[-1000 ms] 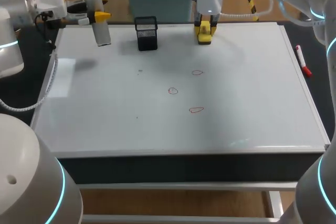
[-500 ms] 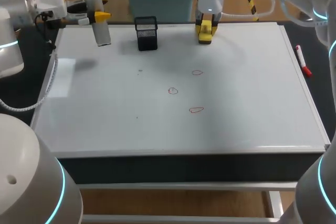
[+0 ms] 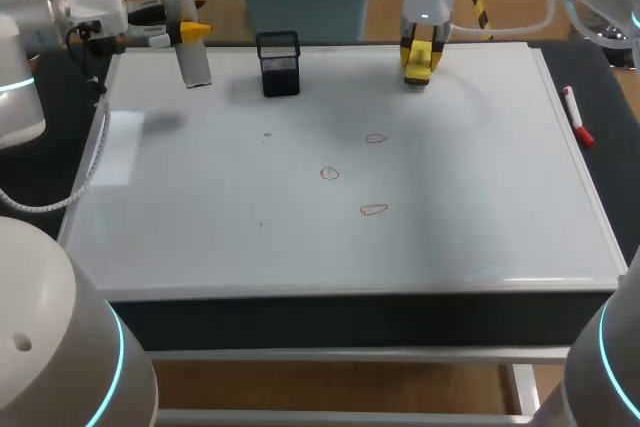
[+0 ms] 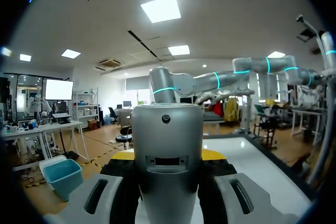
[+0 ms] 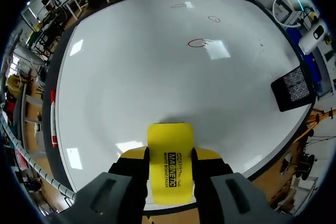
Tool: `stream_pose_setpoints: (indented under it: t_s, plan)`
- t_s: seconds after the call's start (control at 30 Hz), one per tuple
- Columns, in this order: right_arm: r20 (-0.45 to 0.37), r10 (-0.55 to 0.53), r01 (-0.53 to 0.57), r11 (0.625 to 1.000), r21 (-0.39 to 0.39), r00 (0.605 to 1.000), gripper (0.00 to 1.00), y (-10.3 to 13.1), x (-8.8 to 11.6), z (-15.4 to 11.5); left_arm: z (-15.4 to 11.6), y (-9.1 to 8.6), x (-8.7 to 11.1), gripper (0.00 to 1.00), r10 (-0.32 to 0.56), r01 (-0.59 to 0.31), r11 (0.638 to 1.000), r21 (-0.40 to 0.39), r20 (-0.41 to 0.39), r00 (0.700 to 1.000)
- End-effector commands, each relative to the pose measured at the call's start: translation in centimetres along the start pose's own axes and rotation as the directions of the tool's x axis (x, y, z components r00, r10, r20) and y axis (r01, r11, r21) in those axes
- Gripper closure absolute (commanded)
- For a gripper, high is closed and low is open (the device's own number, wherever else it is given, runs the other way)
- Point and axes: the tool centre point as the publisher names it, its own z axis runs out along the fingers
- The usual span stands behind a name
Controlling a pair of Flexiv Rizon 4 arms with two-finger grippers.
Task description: Pick up the inspection probe, press it on each red-marked spot on the whiteboard one by one, put down the probe, pick up the eraser, and wipe off all the red marks.
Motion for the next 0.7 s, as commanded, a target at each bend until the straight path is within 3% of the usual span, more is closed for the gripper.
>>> stream_pose_setpoints:
  t_s: [0.03, 0.3, 0.7]
  plan:
    - [0.018, 0.024, -0.027, 0.979, 0.2, 1.0, 1.0, 4.6, 2.4, -1.6, 0.0, -0.1, 0.0, 1.0, 0.002, -0.002, 1.0, 0.0, 0.002, 1.0]
    - [0.034, 0.087, -0.093, 0.965, 0.245, 0.996, 1.0, 6.1, 4.9, -2.2, 0.0, -0.1, 0.0, 1.0, 0.002, -0.002, 1.0, 0.0, 0.002, 1.0]
    - [0.01, 0.203, -0.191, 0.904, 0.382, 0.979, 1.0, 7.5, 6.8, -3.6, 0.0, -0.1, 0.0, 1.0, 0.002, -0.002, 1.0, 0.0, 0.002, 1.0]
